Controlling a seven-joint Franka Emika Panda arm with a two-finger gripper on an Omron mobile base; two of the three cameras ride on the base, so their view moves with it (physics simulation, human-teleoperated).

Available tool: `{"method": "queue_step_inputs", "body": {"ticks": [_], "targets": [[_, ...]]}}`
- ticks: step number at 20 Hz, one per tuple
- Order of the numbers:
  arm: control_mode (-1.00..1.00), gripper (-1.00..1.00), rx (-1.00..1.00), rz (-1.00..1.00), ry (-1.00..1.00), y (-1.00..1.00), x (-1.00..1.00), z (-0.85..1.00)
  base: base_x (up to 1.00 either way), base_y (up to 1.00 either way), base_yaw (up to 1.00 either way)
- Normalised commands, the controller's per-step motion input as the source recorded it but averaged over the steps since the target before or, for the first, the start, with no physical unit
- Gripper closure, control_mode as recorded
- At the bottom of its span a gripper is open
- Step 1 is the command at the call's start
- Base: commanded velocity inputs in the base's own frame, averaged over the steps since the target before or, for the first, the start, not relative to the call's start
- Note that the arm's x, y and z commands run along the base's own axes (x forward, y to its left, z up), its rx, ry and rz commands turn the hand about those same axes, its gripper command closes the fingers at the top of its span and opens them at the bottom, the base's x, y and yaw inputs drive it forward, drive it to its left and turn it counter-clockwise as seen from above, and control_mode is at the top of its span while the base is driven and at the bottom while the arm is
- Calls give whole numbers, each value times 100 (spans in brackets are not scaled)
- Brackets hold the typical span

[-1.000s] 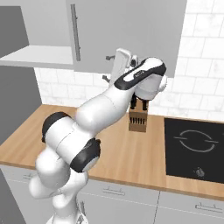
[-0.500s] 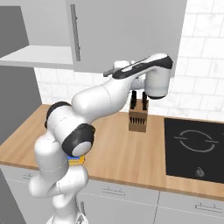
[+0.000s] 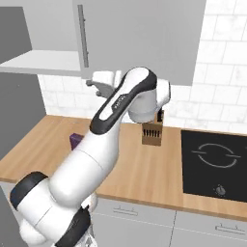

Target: Pick the cereal and place it on the digital scale for weighing, and close the cabinet.

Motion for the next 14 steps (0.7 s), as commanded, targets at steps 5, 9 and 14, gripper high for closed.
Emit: {"method": "queue_step_inputs", "body": {"ticks": [5,9,14], "targets": [[-100,-100,16,-60,-29,26,-96,17,0,0,0],[-100,-100,29,-28,-3,-42,-100,29,0,0,0],[-100,-100,28,-3,0,-35,-88,15,0,0,0]]}}
